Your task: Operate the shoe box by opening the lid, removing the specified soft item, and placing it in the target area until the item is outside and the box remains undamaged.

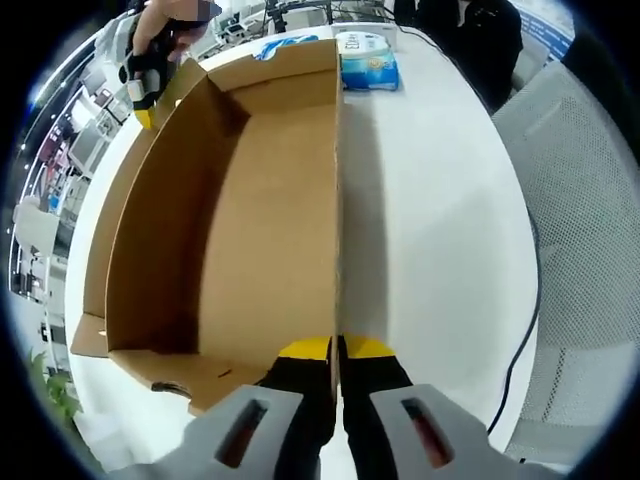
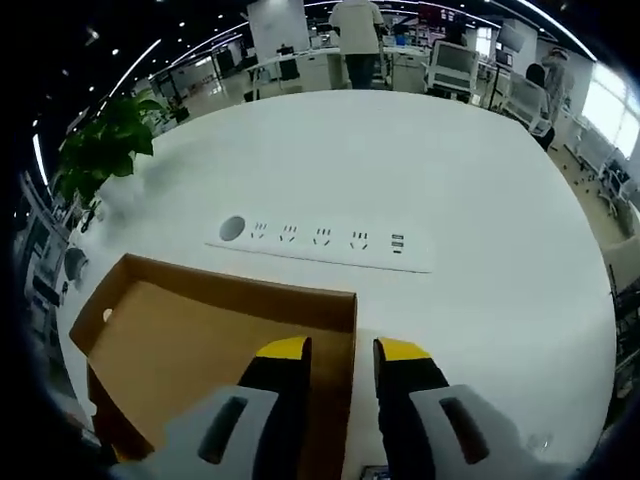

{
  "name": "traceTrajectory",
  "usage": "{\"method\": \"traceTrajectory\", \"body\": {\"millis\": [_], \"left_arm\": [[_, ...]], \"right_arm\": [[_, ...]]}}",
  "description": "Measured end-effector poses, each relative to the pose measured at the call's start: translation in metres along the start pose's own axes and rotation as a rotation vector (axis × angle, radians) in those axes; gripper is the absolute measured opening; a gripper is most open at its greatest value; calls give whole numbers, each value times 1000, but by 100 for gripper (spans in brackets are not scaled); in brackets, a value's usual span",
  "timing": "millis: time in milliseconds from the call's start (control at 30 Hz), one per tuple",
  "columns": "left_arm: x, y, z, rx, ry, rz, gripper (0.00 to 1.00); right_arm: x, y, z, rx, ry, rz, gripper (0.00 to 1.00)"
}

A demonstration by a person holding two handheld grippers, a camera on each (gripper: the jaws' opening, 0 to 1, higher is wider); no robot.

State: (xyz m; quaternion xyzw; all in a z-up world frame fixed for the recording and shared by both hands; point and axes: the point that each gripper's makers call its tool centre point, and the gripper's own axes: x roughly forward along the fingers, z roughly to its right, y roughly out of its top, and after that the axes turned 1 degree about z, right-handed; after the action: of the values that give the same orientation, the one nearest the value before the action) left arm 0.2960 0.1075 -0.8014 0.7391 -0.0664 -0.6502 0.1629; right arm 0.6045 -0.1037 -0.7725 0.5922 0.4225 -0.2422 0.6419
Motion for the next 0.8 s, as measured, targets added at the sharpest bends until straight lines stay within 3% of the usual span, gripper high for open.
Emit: {"method": "traceTrajectory", "body": {"millis": [100, 233, 400, 800], "left_arm": [[0, 0, 0, 3, 2, 1, 0], [0, 0, -1, 4, 3, 0, 0], [0, 1, -1, 5, 6, 0, 1], [-1, 1, -4, -1, 2, -5, 0]], "right_arm": [[-1, -4, -1, -23, -12, -11, 15], [1, -13, 1, 26, -8, -46, 11], [3, -18, 4, 16, -6, -70, 0], [-7, -12, 2, 23, -10, -52, 0]]}}
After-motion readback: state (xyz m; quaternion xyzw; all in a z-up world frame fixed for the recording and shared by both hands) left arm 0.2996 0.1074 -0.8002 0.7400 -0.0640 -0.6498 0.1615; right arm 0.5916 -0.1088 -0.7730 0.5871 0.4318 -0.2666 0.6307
